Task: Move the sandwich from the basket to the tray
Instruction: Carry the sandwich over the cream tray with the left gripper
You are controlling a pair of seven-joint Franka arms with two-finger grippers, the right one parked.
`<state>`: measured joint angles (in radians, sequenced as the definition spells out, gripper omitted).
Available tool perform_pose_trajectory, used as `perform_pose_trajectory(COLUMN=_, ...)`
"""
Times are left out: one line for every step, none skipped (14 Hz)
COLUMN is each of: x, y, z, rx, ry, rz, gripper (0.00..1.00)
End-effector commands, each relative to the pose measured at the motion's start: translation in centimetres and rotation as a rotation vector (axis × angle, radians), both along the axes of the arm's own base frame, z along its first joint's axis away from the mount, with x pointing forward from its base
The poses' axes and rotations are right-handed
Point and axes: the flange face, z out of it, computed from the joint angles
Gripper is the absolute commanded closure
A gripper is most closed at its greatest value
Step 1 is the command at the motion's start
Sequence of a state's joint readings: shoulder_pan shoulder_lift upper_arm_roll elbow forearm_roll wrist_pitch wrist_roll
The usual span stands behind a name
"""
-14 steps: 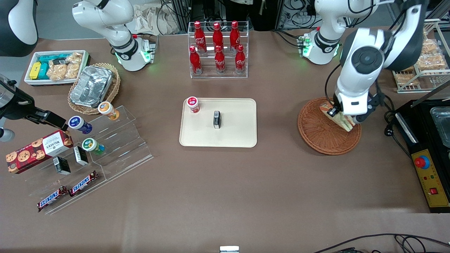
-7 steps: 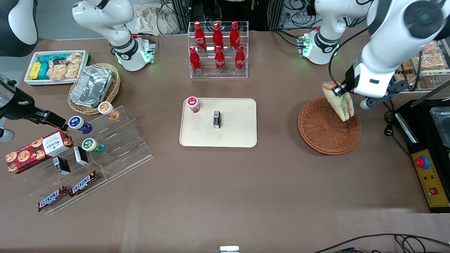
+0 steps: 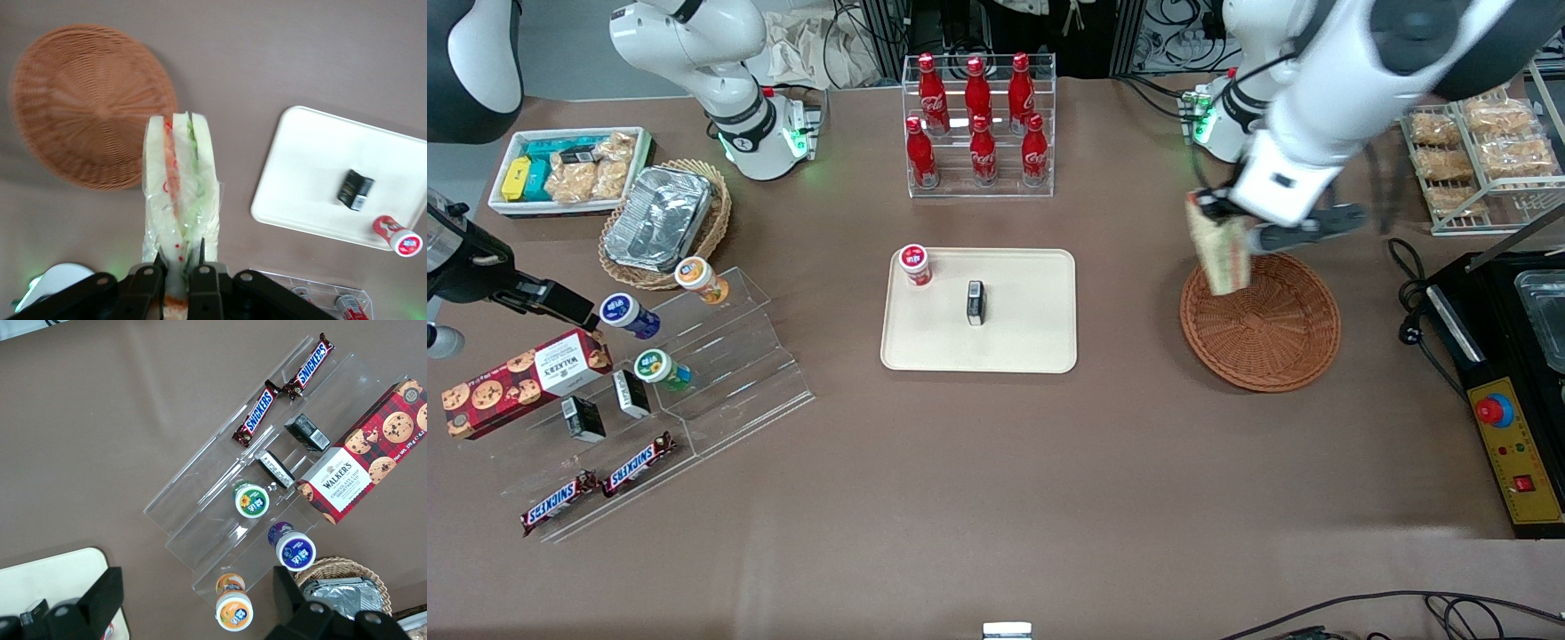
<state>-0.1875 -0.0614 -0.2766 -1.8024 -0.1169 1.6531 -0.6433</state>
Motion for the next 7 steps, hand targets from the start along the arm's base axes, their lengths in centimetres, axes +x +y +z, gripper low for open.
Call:
perform_pose_trajectory(x=-0.5, y=-4.6, z=-3.7, rx=-0.026, ry=-0.026, rz=-0.015, gripper=1.0)
perform_pose_trajectory(x=-1.2, y=-6.4, z=-5.2, rx=-0.032, ry=-0.045, rz=-0.026, gripper=1.0)
perform_pose_trajectory(x=-1.9, y=-7.5, z=-6.9, rx=-0.041, ry=-0.072, rz=-0.045, gripper=1.0)
perform_pose_trajectory(x=-2.5, y=-8.9, z=-8.1, rx=-0.065, ry=-0.111, rz=-0.059, gripper=1.0)
perform_pose_trajectory(x=-3.3, y=-10.7, z=-9.8, rx=-0.084, ry=-0.129, rz=-0.083, gripper=1.0)
perform_pose_trajectory(x=-3.9, y=-12.4, z=-10.9, rx=-0.101, ry=-0.141, rz=-0.094, gripper=1.0)
perform_pose_trajectory(x=-4.4, y=-14.0, z=-12.4, rx=-0.109, ry=-0.138, rz=-0.092, gripper=1.0)
